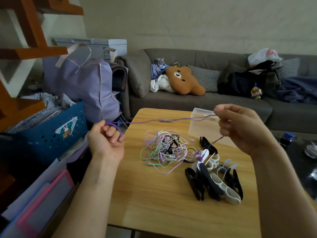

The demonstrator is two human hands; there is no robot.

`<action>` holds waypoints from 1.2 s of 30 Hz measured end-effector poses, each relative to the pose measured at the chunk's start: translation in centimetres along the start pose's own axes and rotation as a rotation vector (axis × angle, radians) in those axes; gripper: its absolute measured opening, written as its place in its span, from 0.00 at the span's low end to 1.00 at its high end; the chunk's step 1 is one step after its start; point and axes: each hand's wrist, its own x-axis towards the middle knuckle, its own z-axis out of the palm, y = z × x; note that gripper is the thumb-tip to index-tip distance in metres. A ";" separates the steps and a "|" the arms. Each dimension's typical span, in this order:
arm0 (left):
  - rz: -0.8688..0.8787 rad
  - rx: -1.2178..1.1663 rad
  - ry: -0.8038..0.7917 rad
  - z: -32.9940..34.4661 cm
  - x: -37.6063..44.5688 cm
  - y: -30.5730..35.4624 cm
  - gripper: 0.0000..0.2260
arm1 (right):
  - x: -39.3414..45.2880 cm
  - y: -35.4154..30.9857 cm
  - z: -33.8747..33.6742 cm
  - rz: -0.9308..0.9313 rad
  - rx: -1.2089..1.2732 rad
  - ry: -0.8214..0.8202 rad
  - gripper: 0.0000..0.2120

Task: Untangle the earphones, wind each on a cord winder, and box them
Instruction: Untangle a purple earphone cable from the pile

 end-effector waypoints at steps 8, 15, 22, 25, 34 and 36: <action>0.007 0.209 -0.049 0.2 0.0 -0.4 0.17 | 1.3 2.3 -3.2 -0.053 -0.196 0.450 0.04; 0.340 0.938 -0.228 2.4 -2.8 -3.6 0.22 | 1.0 2.1 -0.8 -0.097 -0.508 0.355 0.03; 0.372 0.948 -0.397 3.4 -6.0 -6.0 0.18 | -1.1 1.0 5.5 -0.191 -0.389 -0.421 0.13; 0.397 0.925 -0.418 3.2 -6.0 -5.9 0.18 | -1.5 1.0 6.2 -0.140 -0.394 -0.464 0.12; -0.052 0.656 -0.522 3.6 -6.2 -5.4 0.19 | -0.9 1.0 4.6 -0.110 -0.465 -0.411 0.14; -0.229 0.392 -0.490 3.9 -6.5 -5.2 0.16 | -0.5 1.8 5.1 -0.098 -0.466 -0.341 0.16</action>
